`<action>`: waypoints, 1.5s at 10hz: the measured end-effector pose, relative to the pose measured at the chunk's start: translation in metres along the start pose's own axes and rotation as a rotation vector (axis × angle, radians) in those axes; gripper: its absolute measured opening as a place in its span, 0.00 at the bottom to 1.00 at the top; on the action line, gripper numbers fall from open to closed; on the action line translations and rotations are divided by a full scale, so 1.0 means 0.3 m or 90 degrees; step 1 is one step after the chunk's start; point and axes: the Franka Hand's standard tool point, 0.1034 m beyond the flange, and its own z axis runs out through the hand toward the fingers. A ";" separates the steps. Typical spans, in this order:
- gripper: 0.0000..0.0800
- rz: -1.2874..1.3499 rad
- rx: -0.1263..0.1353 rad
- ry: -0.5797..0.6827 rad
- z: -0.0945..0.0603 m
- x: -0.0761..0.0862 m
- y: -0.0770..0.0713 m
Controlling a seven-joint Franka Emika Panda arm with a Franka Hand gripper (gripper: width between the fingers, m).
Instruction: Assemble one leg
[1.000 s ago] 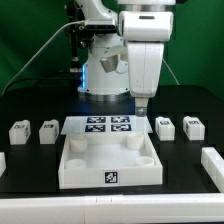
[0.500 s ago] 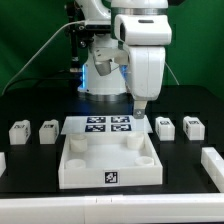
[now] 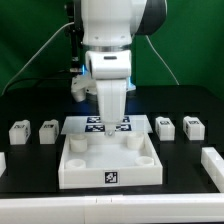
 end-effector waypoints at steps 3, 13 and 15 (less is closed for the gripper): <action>0.81 0.011 0.012 0.006 0.064 -0.013 0.010; 0.08 0.012 0.005 0.006 0.060 -0.014 0.017; 0.08 0.012 0.005 0.006 0.060 -0.014 0.018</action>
Offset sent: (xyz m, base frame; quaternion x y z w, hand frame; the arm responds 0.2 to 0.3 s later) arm 0.0000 0.0000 0.0000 0.0000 0.0000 0.0000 1.0000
